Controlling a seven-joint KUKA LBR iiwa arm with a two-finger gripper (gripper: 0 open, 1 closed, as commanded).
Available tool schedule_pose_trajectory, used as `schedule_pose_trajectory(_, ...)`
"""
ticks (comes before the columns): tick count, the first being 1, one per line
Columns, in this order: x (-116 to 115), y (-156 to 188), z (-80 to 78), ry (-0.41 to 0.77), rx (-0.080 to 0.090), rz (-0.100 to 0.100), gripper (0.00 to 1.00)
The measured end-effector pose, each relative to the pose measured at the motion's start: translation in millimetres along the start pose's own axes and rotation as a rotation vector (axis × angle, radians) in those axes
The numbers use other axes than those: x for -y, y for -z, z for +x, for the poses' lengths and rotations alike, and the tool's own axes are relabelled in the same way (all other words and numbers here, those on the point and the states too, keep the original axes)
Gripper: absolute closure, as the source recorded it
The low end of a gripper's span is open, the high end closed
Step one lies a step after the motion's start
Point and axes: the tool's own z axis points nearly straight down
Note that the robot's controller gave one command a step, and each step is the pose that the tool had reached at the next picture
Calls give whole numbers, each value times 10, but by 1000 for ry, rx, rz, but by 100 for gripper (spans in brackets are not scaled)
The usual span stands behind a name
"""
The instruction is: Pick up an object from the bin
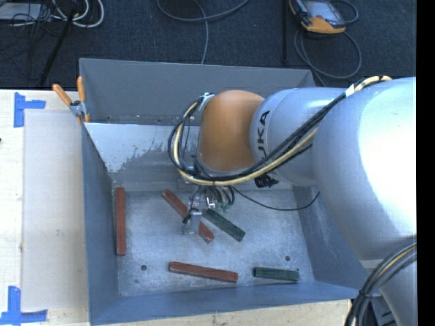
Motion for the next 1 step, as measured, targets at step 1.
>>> schedule_pose_trajectory(1,-15,-2,18,-1,-4,-2,100)
